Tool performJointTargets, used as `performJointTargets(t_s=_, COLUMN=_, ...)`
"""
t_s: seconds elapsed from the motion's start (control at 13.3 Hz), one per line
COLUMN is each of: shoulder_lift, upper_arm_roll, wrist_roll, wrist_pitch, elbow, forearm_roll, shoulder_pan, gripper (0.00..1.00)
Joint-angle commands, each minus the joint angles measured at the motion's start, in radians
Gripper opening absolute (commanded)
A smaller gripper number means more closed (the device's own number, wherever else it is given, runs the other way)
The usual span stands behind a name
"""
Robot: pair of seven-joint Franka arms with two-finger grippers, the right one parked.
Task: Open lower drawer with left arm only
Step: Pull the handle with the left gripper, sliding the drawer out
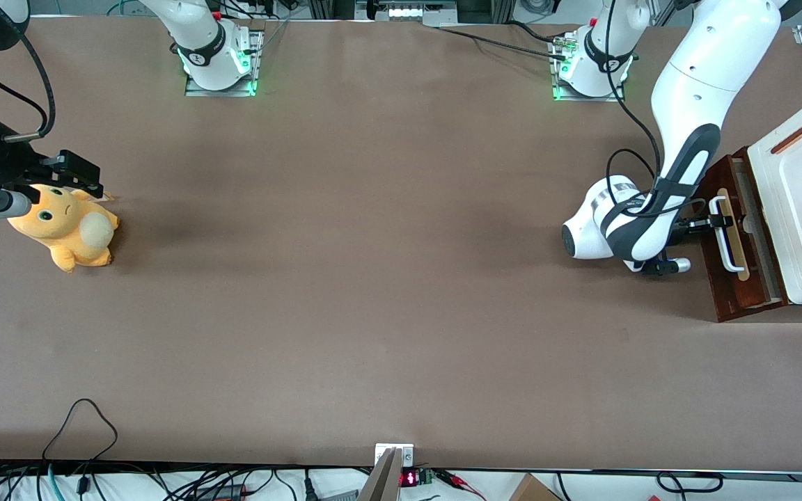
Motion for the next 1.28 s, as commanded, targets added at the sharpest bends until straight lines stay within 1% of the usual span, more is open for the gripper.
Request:
performJointTargets(t_s=0.0, shoulder_lift=-0.019, upper_arm_roll=0.002, wrist_roll=0.027, wrist_pitch=-0.004, elbow=0.002, forearm_roll=-0.035, shoulder_pan=-0.027, gripper=0.15)
performJointTargets(t_s=0.15, shoulder_lift=-0.019, upper_arm_roll=0.002, wrist_roll=0.021, wrist_pitch=-0.005, elbow=0.01, forearm_roll=-0.046, shoulder_pan=-0.038, gripper=0.14)
performJointTargets(t_s=0.23, shoulder_lift=-0.018, upper_arm_roll=0.002, wrist_roll=0.019, wrist_pitch=-0.005, elbow=0.016, forearm_roll=-0.067, shoulder_pan=-0.039, gripper=0.14)
performJointTargets(t_s=0.6, shoulder_lift=-0.018, upper_arm_roll=0.0, wrist_roll=0.015, wrist_pitch=-0.017, elbow=0.016, forearm_roll=-0.073, shoulder_pan=-0.073, gripper=0.14)
performJointTargets(t_s=0.83, shoulder_lift=-0.016, upper_arm_roll=0.002, wrist_roll=0.0, wrist_pitch=-0.023, elbow=0.019, forearm_roll=-0.101, shoulder_pan=-0.093, gripper=0.14)
performJointTargets(t_s=1.2, shoulder_lift=-0.016, upper_arm_roll=0.002, wrist_roll=-0.017, wrist_pitch=-0.036, elbow=0.022, forearm_roll=-0.121, shoulder_pan=-0.112, gripper=0.14)
